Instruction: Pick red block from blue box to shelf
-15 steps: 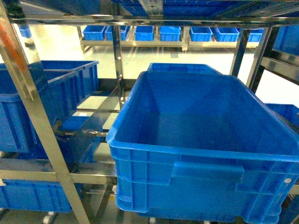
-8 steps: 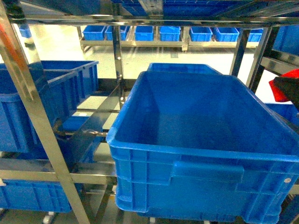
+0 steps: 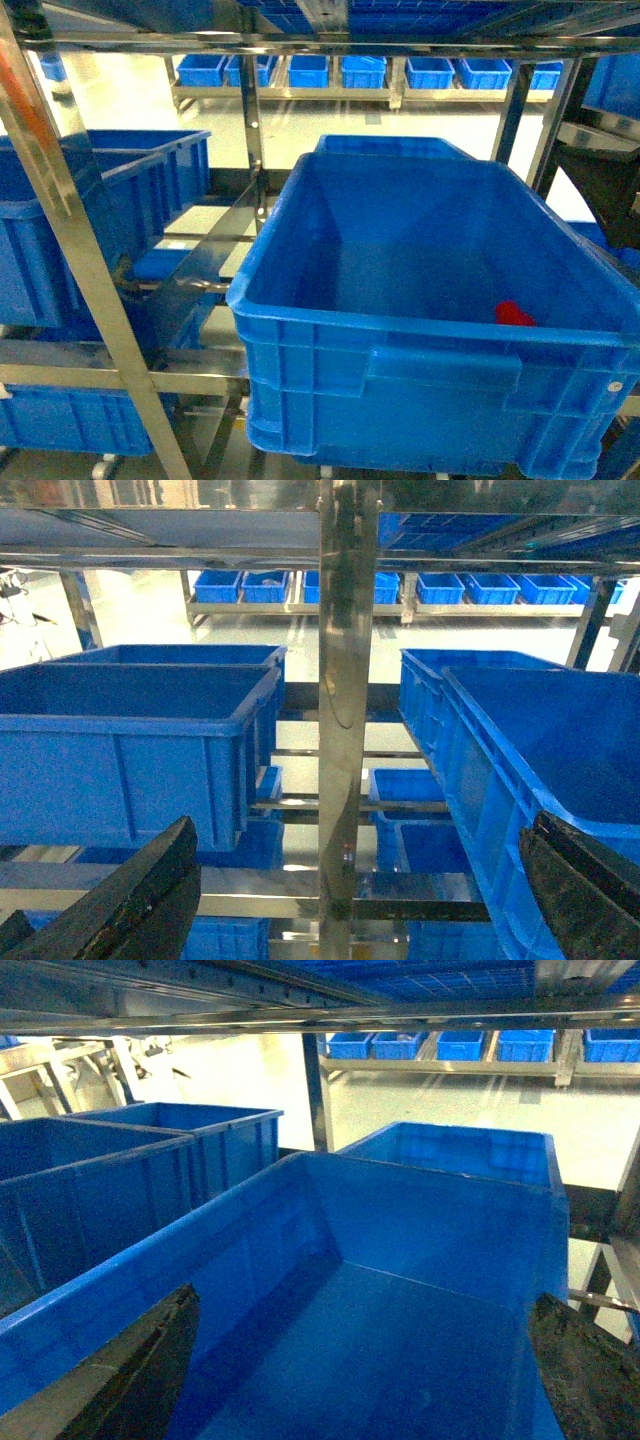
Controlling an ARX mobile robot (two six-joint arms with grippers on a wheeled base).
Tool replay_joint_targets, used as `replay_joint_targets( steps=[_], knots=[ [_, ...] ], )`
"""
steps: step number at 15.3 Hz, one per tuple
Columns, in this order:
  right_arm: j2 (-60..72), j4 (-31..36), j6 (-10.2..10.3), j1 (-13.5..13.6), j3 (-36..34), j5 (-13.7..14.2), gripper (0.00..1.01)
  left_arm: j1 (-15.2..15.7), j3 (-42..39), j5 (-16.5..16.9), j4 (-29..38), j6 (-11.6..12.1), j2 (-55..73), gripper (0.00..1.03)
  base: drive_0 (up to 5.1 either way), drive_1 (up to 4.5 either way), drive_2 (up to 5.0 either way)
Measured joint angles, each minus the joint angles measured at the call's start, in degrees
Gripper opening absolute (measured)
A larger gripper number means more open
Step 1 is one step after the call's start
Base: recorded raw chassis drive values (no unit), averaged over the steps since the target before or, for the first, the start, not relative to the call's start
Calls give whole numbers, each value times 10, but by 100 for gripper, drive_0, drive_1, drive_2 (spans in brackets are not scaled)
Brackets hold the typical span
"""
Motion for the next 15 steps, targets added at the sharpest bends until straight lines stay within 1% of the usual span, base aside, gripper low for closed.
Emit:
replay_joint_targets(
  steps=[1, 2, 14, 15],
  knots=[
    [-27, 25, 6, 10, -36, 10, 98, 0, 0, 0, 0, 0, 0, 98, 0, 0, 0],
    [-74, 43, 6, 10, -75, 34, 98, 0, 0, 0, 0, 0, 0, 98, 0, 0, 0],
    [-71, 41, 5, 10, -75, 36, 98, 0, 0, 1, 0, 0, 0, 98, 0, 0, 0],
    [-73, 42, 6, 10, -76, 40, 98, 0, 0, 1, 0, 0, 0, 98, 0, 0, 0]
  ],
)
